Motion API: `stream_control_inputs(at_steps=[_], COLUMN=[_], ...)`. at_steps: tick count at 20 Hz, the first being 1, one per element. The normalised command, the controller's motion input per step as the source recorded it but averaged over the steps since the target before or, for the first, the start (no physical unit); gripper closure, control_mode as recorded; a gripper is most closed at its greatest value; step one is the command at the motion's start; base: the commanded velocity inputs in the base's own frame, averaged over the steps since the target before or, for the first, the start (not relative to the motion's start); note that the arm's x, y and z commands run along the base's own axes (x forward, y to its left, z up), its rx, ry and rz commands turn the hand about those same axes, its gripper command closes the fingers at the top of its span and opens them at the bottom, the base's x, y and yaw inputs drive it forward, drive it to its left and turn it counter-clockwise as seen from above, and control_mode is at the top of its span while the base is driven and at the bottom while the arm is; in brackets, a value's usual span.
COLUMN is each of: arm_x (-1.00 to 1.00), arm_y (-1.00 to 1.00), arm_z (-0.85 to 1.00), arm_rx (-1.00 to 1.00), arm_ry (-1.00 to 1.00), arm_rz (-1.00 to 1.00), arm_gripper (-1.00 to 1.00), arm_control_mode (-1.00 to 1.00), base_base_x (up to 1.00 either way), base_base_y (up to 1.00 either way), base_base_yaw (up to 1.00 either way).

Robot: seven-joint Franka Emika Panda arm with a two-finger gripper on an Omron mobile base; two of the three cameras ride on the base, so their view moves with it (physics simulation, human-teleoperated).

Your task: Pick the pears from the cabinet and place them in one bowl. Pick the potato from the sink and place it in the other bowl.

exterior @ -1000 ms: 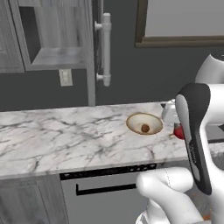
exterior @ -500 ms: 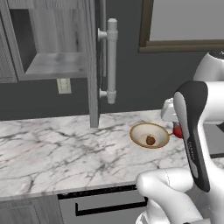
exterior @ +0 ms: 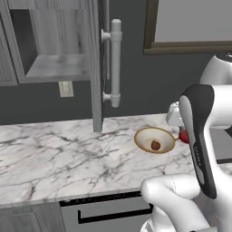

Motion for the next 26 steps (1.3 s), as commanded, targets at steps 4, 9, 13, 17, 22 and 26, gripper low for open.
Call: stream_control_inputs(at_steps=[4,9,13,17,22,26], arm_x=[0.89,0.96,0.70,0.86,0.97,0.88], arm_y=[0.02,-0.12,-0.33,-0.09,0.00,-0.18], arm_z=[-0.27,-0.44,-0.54,-0.41,-0.44,-0.33], arm_rx=[0.00,0.00,0.03,0.03,0.03,0.00], arm_ry=[0.00,0.00,0.00,-0.01,0.07,0.22], arm_rz=[-0.11,-0.11,-0.08,-0.06,-0.04,-0.01], arm_gripper=[1.00,1.00,1.00,1.00,1.00,1.00], arm_control_mode=[-1.00,-1.00,-1.00,-1.00,-1.00,-1.00], base_base_x=[0.00,0.00,0.00,0.00,0.00,0.00], base_base_y=[0.00,0.00,0.00,0.00,0.00,0.00], base_base_yaw=[0.00,0.00,0.00,0.00,0.00,0.00])
